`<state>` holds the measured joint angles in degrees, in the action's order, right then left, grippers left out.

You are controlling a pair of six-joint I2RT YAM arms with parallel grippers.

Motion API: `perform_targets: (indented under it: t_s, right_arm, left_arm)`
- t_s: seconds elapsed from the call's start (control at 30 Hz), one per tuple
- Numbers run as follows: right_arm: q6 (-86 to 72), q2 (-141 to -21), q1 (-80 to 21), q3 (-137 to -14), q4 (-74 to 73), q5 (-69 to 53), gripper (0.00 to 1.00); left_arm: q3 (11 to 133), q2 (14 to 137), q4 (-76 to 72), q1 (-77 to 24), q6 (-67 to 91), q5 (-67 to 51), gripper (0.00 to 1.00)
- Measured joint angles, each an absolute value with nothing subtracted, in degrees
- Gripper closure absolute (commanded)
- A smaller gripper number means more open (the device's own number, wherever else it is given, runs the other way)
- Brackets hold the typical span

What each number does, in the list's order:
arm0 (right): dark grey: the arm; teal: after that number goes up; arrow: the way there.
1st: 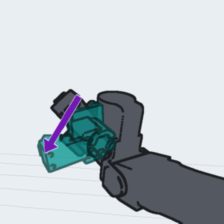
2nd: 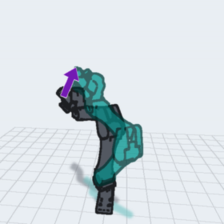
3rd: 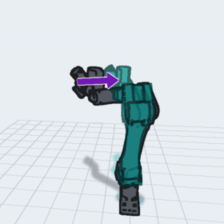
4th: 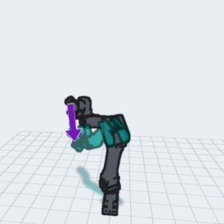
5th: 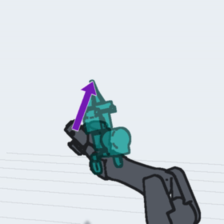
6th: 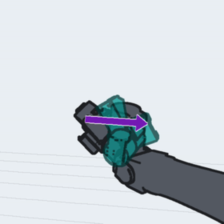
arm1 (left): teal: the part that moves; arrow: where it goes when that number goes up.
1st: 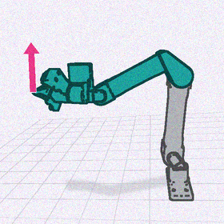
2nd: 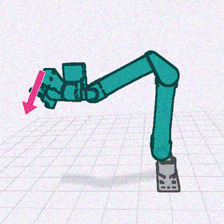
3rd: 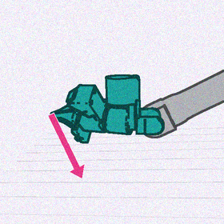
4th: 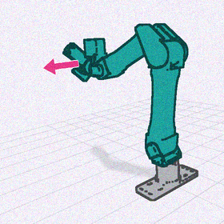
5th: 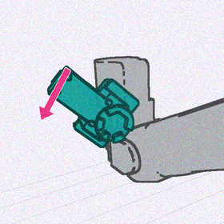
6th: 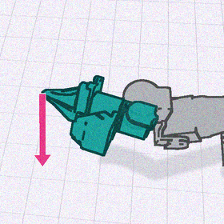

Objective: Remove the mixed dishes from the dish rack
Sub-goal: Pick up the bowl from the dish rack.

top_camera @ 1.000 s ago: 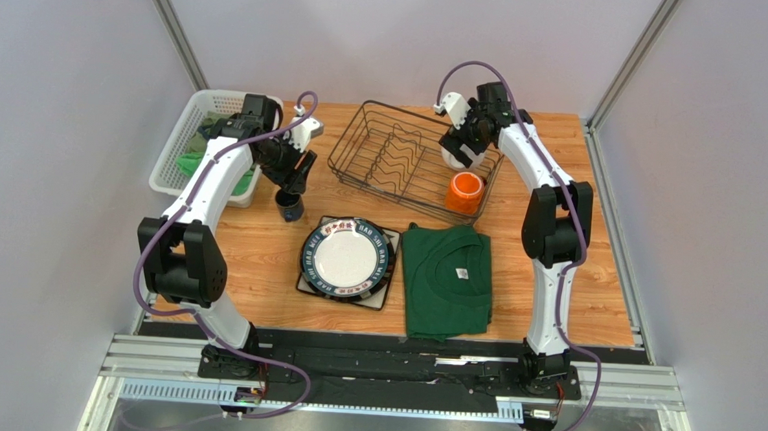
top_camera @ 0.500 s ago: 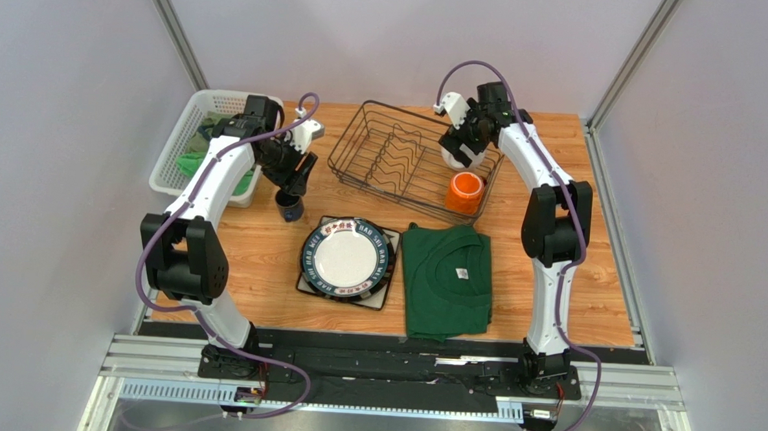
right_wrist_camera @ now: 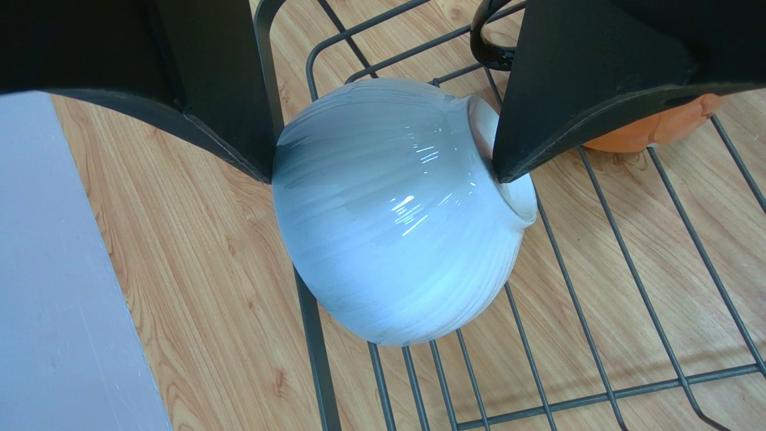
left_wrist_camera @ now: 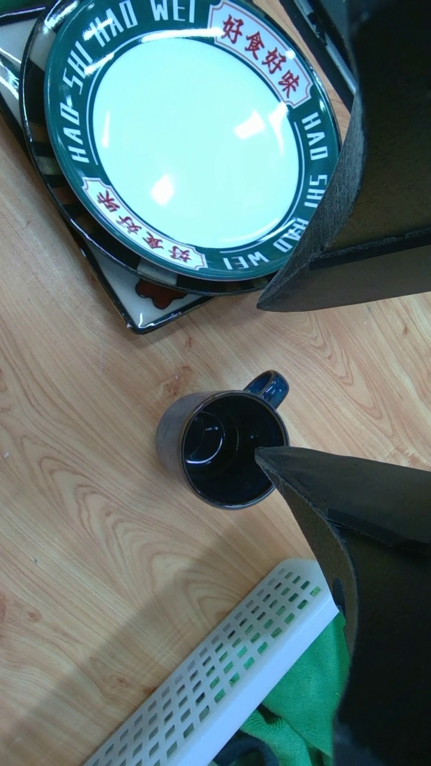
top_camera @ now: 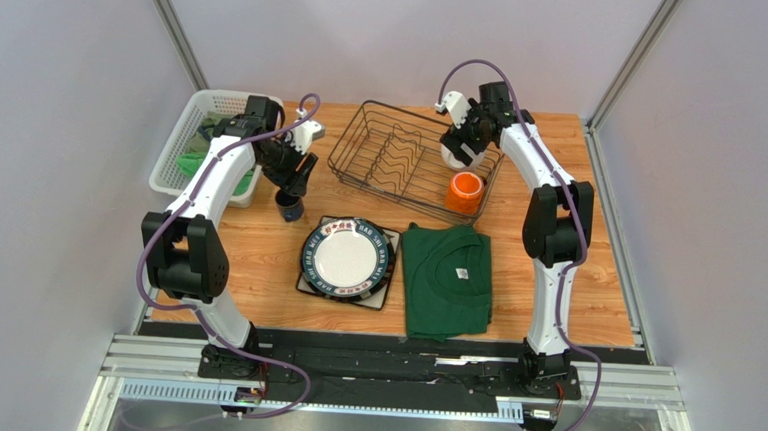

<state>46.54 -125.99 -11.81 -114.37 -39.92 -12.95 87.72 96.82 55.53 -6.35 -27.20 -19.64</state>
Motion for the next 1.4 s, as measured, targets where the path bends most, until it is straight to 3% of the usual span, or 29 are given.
perform_targets:
  t_s: [1.4]
  right_arm:
    - [45.45,-120.46,-14.22,-106.13,-32.97,-11.44,0.26]
  left_arm:
    - [87.72,96.97,55.46,-6.35,-27.35,-21.19,0.35]
